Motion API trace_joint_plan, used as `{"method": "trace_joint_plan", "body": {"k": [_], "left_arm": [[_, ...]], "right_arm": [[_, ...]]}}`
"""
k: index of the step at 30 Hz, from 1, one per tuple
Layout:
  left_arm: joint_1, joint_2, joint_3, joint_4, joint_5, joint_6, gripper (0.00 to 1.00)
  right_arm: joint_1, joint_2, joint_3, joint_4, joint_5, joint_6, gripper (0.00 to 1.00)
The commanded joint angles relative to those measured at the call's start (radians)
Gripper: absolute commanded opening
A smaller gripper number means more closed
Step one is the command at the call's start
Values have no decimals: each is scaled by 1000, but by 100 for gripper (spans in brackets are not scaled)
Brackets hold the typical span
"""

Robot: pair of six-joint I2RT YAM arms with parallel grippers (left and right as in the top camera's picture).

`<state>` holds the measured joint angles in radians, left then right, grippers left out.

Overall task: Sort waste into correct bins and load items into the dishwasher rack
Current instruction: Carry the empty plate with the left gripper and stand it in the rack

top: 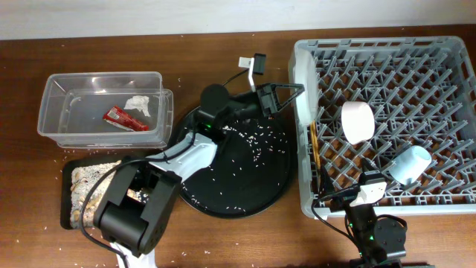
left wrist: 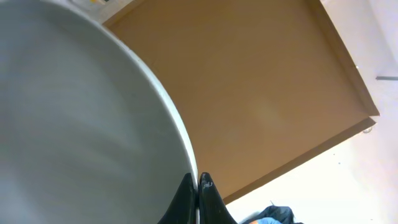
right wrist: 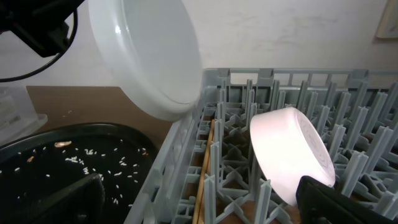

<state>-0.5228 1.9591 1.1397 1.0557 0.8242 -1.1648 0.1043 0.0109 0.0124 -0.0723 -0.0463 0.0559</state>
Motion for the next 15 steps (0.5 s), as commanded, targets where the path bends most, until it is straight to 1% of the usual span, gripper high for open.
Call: {"method": "trace_joint_plan", "body": {"k": [1, 3, 4, 6, 7, 8, 9, 10, 11, 12, 13, 14, 15], "left_arm": [[-18, 6, 25, 6, -67, -8, 0], [-18, 6, 32, -6, -69, -8, 0], [-18, 6, 32, -51, -71, -6, 0], [-21, 6, 32, -251, -83, 64, 1], [-25, 6, 32, -301, -89, 84, 6], [-27, 6, 32, -346, -91, 110, 23], [-27, 6, 32, -346, -88, 145, 45], [-27, 6, 32, -345, -89, 181, 64], [-23, 6, 32, -346, -88, 218, 79], [-14, 6, 32, -347, -83, 257, 99], [0, 3, 33, -369, -77, 274, 99], [19, -8, 37, -430, -77, 282, 99], [57, -44, 51, -589, -82, 356, 99]], "right_arm": [[-7, -5, -7, 0, -6, 5, 98], [-7, -5, -7, 0, -6, 5, 98], [-7, -5, -7, 0, -6, 5, 98], [-7, -5, -7, 0, -6, 5, 98], [-7, -5, -7, 0, -6, 5, 98], [-7, -5, -7, 0, -6, 5, 98], [-7, -5, -7, 0, -6, 5, 98], [-7, -5, -7, 0, -6, 5, 98], [-7, -5, -7, 0, -6, 5, 98], [-7, -5, -7, 0, -6, 5, 98], [-7, -5, -7, 0, -6, 5, 98], [-7, -5, -7, 0, -6, 5, 98], [-7, -5, -7, 0, -6, 5, 98]]}}
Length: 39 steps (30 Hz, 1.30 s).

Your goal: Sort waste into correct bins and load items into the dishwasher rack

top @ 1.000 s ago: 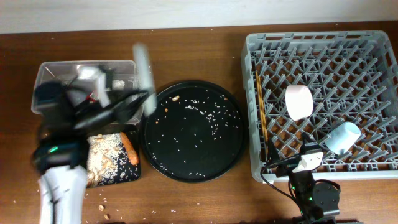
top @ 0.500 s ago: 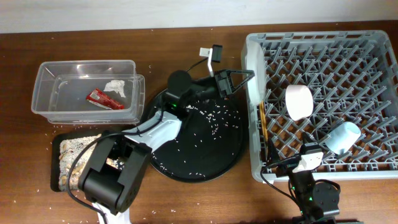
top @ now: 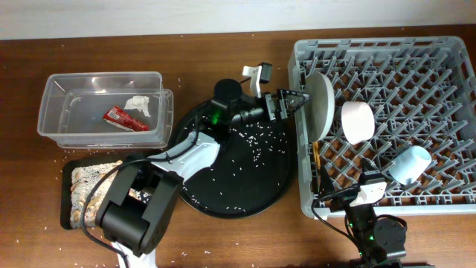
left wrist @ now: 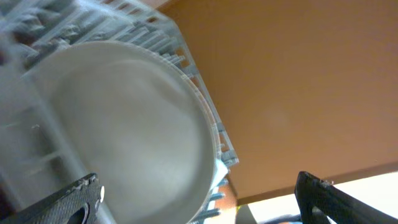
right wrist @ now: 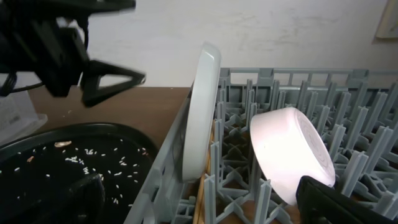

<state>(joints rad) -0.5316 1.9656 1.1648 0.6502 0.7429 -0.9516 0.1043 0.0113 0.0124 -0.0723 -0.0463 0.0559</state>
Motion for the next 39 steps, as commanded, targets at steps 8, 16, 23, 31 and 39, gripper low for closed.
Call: {"method": "trace_joint_plan", "body": {"k": [8, 16, 23, 31, 39], "left_arm": [[135, -531, 367, -1622, -763, 838, 99], [135, -827, 365, -1853, -942, 849, 99], [322, -1115, 49, -1480, -882, 1059, 99], [384, -1802, -835, -849, -757, 1058, 99], [384, -1961, -1160, -711, -744, 1058, 99]], "right_arm": [[-7, -5, -7, 0, -6, 5, 98], [-7, -5, -7, 0, -6, 5, 98], [-7, -5, -7, 0, -6, 5, 98], [-7, -5, -7, 0, -6, 5, 98], [-7, -5, -7, 0, -6, 5, 98]]}}
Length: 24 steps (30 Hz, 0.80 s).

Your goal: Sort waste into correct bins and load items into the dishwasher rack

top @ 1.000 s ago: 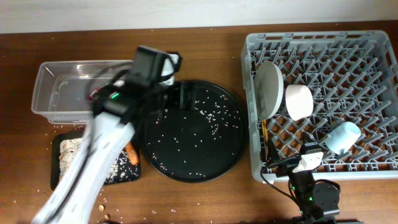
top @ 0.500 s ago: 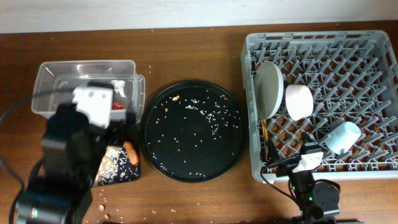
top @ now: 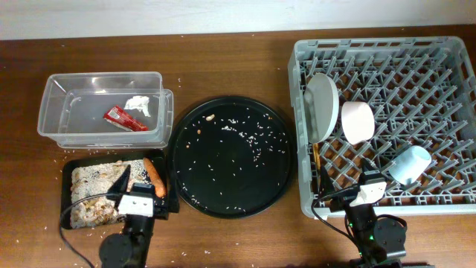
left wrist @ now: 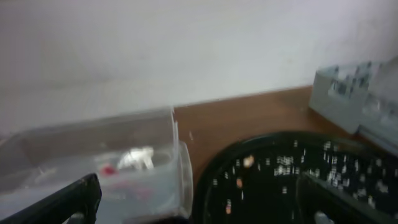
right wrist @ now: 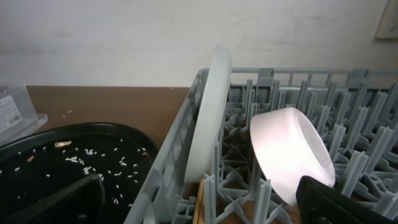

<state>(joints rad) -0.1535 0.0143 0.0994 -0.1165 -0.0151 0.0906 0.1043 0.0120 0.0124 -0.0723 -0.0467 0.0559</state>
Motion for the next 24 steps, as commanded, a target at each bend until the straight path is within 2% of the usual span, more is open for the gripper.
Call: {"method": "trace_joint_plan", "body": {"k": [1, 24], "left_arm": [[6, -10, -91, 52, 21, 16, 99], [5, -8, -90, 34, 20, 16, 99]], "right_arm": [[-7, -6, -7, 0, -5, 5, 98], [-7, -6, -7, 0, -5, 5, 98]]}}
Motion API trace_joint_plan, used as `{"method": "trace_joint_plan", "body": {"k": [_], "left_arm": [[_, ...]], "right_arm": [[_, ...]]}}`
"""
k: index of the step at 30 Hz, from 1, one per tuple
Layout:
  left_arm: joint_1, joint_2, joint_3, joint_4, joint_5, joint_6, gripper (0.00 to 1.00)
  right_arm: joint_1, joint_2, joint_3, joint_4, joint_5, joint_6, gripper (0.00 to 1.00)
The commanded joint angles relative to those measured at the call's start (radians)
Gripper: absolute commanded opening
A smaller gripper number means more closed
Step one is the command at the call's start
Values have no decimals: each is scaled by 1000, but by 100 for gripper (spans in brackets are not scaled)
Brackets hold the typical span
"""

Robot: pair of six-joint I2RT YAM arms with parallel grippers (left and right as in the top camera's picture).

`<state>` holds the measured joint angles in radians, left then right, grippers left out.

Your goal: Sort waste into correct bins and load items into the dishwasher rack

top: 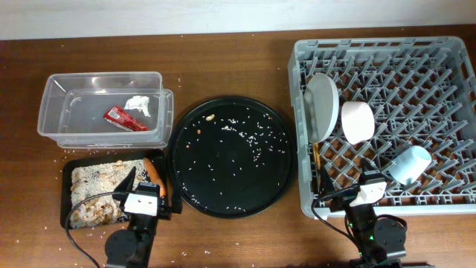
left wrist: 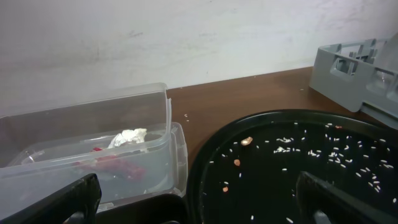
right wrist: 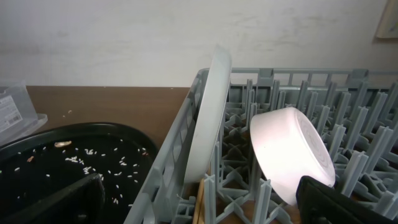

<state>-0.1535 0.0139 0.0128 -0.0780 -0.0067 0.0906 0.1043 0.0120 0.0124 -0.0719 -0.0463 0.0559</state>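
The white plate [top: 321, 106] stands on edge at the left end of the grey dishwasher rack [top: 446, 45], with nothing holding it. A white bowl [top: 357, 121] lies beside it and a pale blue cup [top: 410, 164] lies nearer the front. The right wrist view shows the plate [right wrist: 210, 118] and the bowl [right wrist: 289, 152] close ahead. My left gripper [top: 143, 182] is open at the table's front left, over the black food tray [top: 68, 179]. Its fingers frame an empty gap [left wrist: 199, 208]. My right gripper [right wrist: 199, 208] is open at the rack's front left corner, holding nothing.
A round black tray [top: 229, 156] strewn with rice grains lies mid-table. A clear plastic bin [top: 52, 112] at the left holds a red wrapper [top: 123, 117] and a crumpled tissue [top: 138, 104]. The food tray holds rice and an orange sausage [top: 152, 168]. Wooden sticks [top: 314, 152] lie in the rack.
My left gripper has shifted slightly to the right over the food tray, and its view has gone from blurred to sharp. The plate, the bowl, the cup and the right arm have not moved.
My left gripper was shut on the white plate's rim, holding it at the rack's left edge. Then the plate stood in the rack with the gripper open beside it. After that the left arm was back at the front left, where it is now. The right arm stayed put.
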Motion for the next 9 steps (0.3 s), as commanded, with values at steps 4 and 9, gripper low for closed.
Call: {"method": "trace_joint_plan", "body": {"k": [4, 9], "left_arm": [[5, -8, -4, -5, 11, 16, 99], [5, -8, -4, -4, 11, 16, 99]], "right_arm": [[-7, -6, -7, -1, -6, 5, 98], [-7, -6, -7, -1, -6, 5, 98]]}}
